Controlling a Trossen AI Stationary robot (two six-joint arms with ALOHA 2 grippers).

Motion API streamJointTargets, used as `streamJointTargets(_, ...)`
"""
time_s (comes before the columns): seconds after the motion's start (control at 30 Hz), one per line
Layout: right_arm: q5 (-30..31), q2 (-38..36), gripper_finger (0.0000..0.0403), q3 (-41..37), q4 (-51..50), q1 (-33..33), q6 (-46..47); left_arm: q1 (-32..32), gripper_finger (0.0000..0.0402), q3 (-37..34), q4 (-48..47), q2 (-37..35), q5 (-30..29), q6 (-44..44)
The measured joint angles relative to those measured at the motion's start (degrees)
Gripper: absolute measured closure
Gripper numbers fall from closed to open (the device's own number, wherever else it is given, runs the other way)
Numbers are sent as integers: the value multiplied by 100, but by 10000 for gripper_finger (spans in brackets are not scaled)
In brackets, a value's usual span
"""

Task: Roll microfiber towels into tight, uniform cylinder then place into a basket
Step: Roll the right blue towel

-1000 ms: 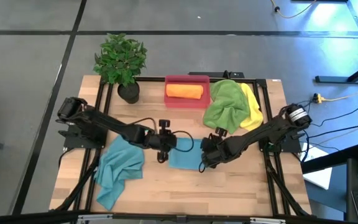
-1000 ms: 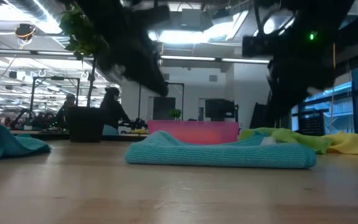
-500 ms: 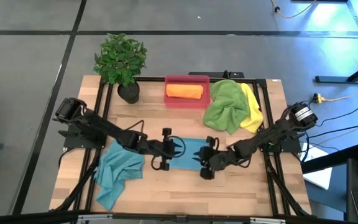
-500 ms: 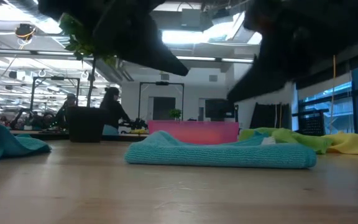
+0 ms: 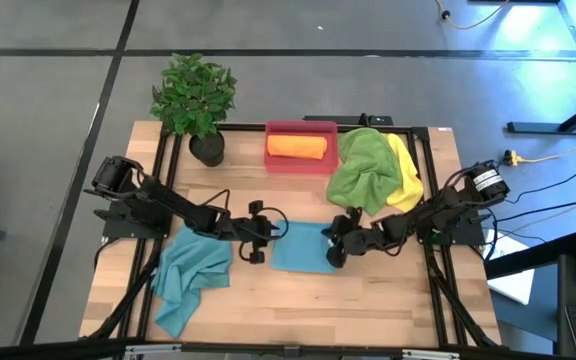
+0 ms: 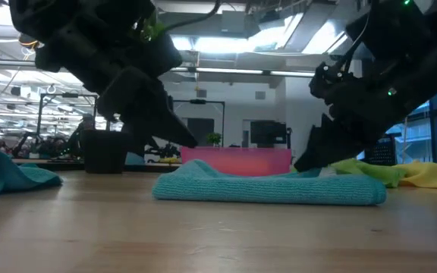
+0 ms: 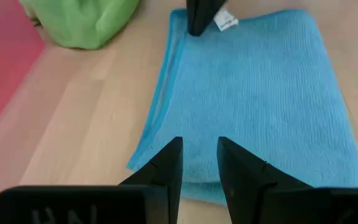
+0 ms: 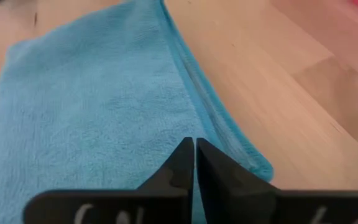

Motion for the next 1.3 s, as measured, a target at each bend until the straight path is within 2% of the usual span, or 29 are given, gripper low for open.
streamJointTargets(0.17,26,0,381,-39,7,-8,60,-5,312,-76,187,0,20,2)
streamJointTargets(0.43,44,0,395,-39,-12,-8,23,-5,312,-89,542,7,431,28)
streamJointTargets(0.8,91,-2,392,-39,-161,-8,11,83,312,20,661,932,414,80)
streamJointTargets(1.3,396,-2,391,-39,-202,-6,-32,131,312,247,640,922,427,259)
